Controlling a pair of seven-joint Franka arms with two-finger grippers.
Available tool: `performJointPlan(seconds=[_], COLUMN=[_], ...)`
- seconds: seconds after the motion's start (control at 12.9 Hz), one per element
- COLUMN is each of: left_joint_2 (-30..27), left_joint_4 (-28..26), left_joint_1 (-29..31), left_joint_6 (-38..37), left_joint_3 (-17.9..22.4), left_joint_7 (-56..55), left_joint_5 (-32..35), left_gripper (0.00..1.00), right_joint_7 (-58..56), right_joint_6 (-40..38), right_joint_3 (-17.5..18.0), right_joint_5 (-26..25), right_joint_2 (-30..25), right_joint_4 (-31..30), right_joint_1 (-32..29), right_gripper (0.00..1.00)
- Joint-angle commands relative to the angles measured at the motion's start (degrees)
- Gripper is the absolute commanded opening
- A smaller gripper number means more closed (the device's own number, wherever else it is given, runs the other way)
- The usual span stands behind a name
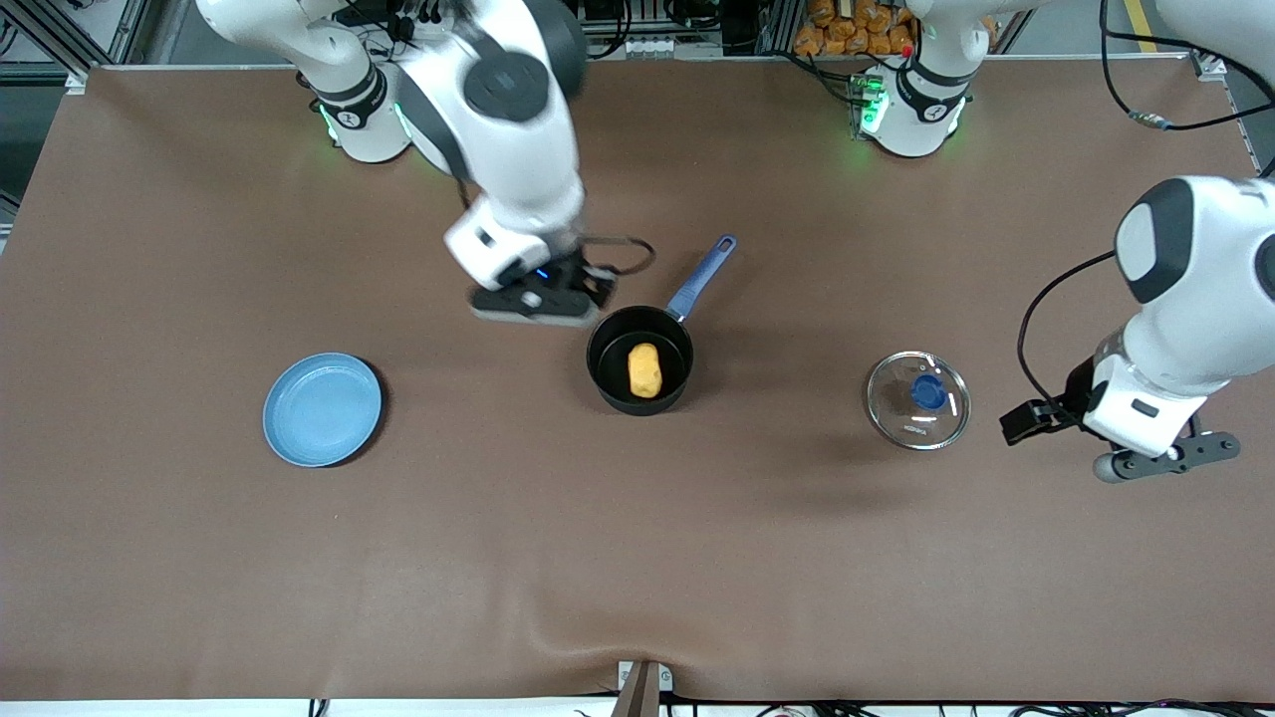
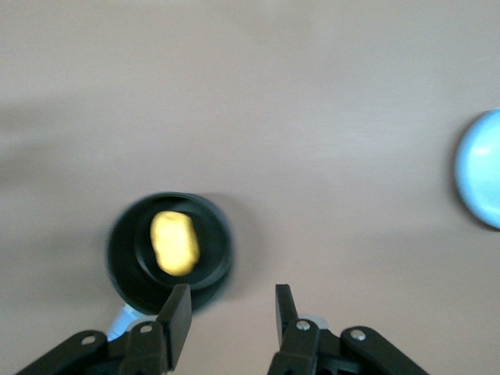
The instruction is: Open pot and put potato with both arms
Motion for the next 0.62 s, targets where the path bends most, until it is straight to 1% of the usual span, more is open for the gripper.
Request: performJointPlan(seconds=[0.0, 0.15, 0.31, 0.54], left_joint_2=[-4.29, -6.49, -7.29, -9.75], left_joint_4=[1.57, 3.76, 6.84, 7.29], left_joint_1=[0.31, 0.05, -0.13, 0.05], left_joint_6=[-6.31, -10.18, -17.19, -19.85], left_joint_3=[-0.56, -0.65, -1.44, -2.06], left_joint_7=[1.38, 1.46, 1.47, 1.47], left_joint_5=[-0.78, -0.78, -0.86, -0.78], left_gripper=[1.0, 1.0, 1.0, 1.0], right_joint_7=[-9.24, -15.91, -25.48, -37.01], right_joint_6=[-10.07, -17.46, -21.52, -25.74], right_joint_3=[0.51, 0.24, 0.15, 0.15], right_joint_5=[1.23, 1.14, 1.05, 1.06], right_joint_2=[-5.44, -8.08, -10.89, -14.06], right_joint_4=[2.31, 4.16, 4.26, 4.26], right_joint_1=[-4.87, -8.73, -13.65, -20.43], right_gripper=[0.49, 0.48, 0.48, 0.48])
